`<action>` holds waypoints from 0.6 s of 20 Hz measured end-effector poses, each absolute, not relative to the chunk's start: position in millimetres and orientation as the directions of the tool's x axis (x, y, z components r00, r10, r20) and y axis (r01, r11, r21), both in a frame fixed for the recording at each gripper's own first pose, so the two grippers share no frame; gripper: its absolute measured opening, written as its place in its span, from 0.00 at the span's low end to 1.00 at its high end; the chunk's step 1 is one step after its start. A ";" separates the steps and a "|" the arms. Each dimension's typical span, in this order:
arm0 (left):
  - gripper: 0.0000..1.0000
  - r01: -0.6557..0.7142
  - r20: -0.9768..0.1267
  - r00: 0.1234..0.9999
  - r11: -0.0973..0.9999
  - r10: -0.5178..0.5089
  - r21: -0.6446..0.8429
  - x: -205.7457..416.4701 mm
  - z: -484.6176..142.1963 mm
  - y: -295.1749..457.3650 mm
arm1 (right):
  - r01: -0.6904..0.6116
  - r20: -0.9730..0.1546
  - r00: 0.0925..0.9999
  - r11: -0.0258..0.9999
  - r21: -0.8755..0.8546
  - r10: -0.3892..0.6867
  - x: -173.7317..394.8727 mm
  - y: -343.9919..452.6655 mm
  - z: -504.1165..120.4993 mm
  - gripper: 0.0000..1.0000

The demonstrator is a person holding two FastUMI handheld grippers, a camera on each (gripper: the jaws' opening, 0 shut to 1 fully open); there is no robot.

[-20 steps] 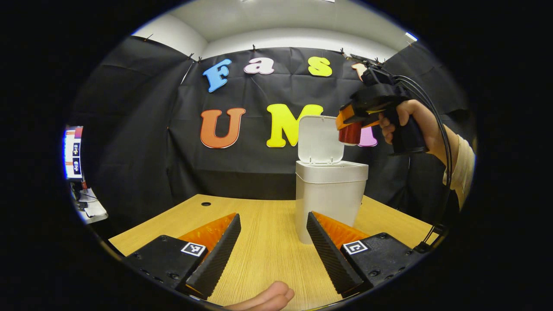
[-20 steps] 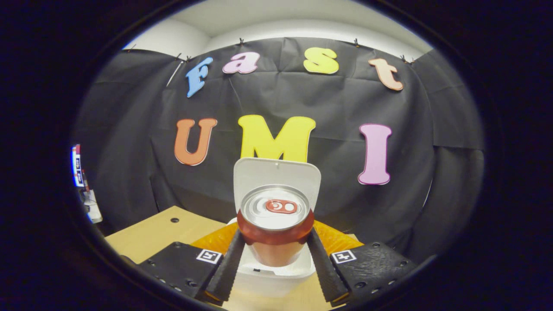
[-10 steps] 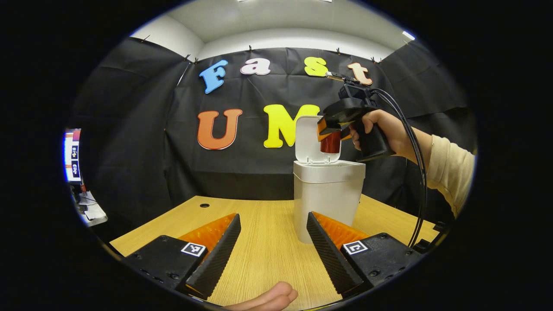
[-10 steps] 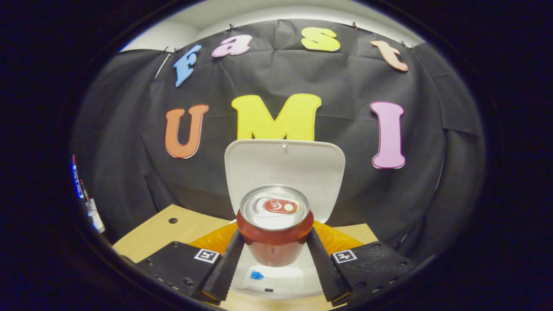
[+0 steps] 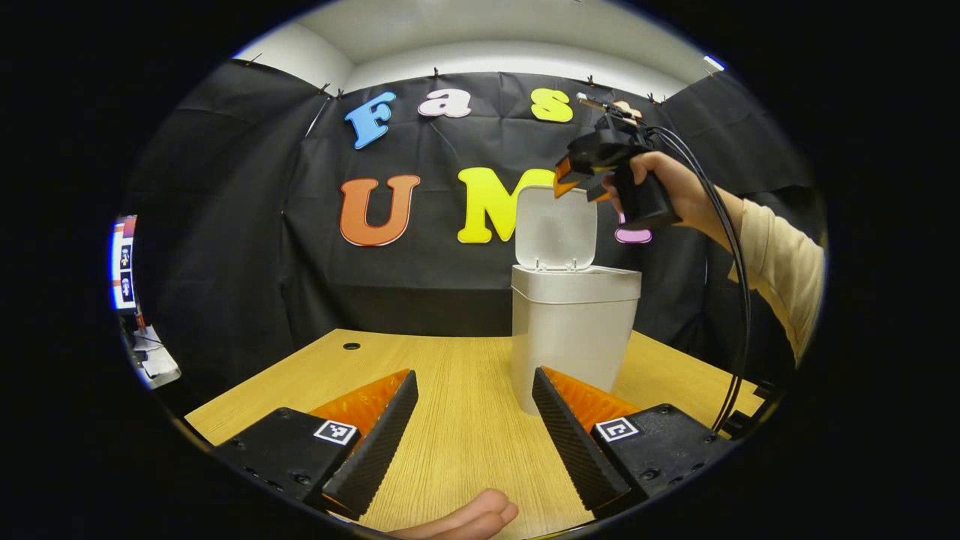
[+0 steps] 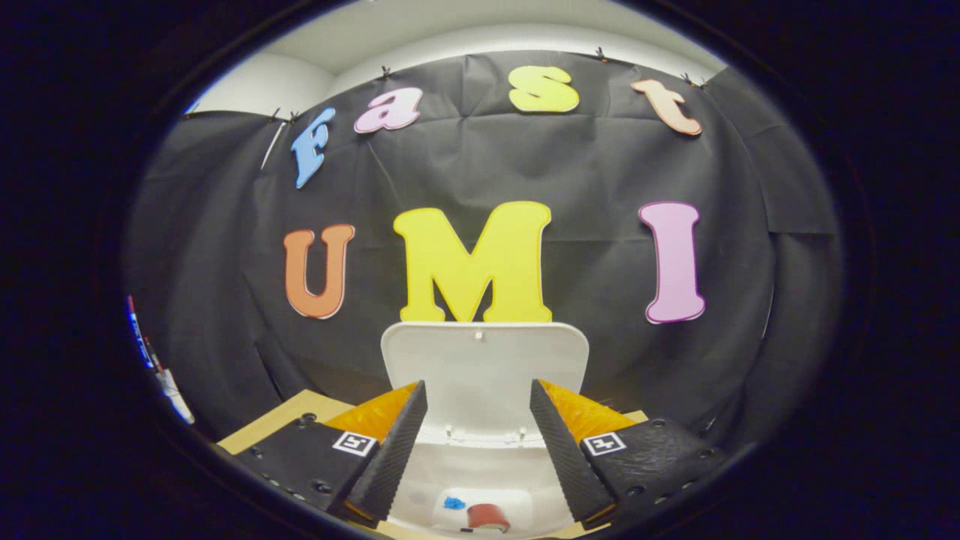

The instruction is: Press the lid of the desktop garbage bin to open it, pick up the crumpled paper on the desktop and throw it into the bin, then pick up the pop can on the desktop and drop it into the bin, and finally close the garbage bin lid.

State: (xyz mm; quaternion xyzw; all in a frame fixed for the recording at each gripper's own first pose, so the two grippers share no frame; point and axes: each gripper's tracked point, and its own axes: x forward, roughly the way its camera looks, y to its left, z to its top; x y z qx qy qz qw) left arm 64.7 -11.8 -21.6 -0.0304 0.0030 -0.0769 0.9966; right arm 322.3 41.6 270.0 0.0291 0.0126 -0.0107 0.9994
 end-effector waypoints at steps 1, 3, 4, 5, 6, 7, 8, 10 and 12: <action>0.99 0.149 -0.010 0.989 0.987 -0.150 -0.054 66.5 -24.4 -10.6 | 0.011 -0.014 1.000 0.998 0.060 -0.010 323.1 42.2 280.4 0.85; 0.99 0.141 -0.021 0.990 0.989 -0.142 -0.040 70.0 -27.6 -6.7 | 0.008 0.029 1.000 0.998 0.059 -0.010 327.0 41.6 303.4 0.84; 0.99 0.140 -0.018 0.990 0.989 -0.141 -0.045 71.9 -27.6 -5.1 | 0.010 0.042 0.999 0.998 0.054 -0.013 332.6 41.0 310.3 0.84; 0.99 0.141 -0.018 0.990 0.988 -0.142 -0.054 73.9 -29.3 -3.6 | 0.011 0.046 0.999 0.999 0.051 -0.014 338.6 42.0 315.1 0.84; 0.99 0.138 -0.027 0.990 0.988 -0.140 -0.066 76.1 -32.3 -0.8 | 0.010 0.040 0.999 0.999 0.052 -0.012 347.1 44.2 316.1 0.84; 0.99 0.127 -0.036 0.991 0.989 -0.130 -0.073 78.5 -34.8 4.1 | 0.014 0.034 0.999 0.998 0.062 -0.016 356.4 44.4 317.9 0.84; 1.00 0.113 -0.039 0.992 0.991 -0.116 -0.075 79.9 -35.4 9.9 | 0.019 0.028 0.999 0.997 0.070 -0.021 367.4 44.9 318.6 0.85; 1.00 0.084 -0.050 0.995 0.993 -0.088 -0.078 84.4 -39.4 20.8 | 0.050 0.020 0.999 0.998 0.048 -0.051 388.2 44.2 319.2 0.84; 1.00 0.053 -0.054 0.997 0.996 -0.057 -0.077 88.5 -41.9 29.7 | 0.074 -0.004 0.997 0.997 0.021 -0.074 406.2 42.6 308.0 0.84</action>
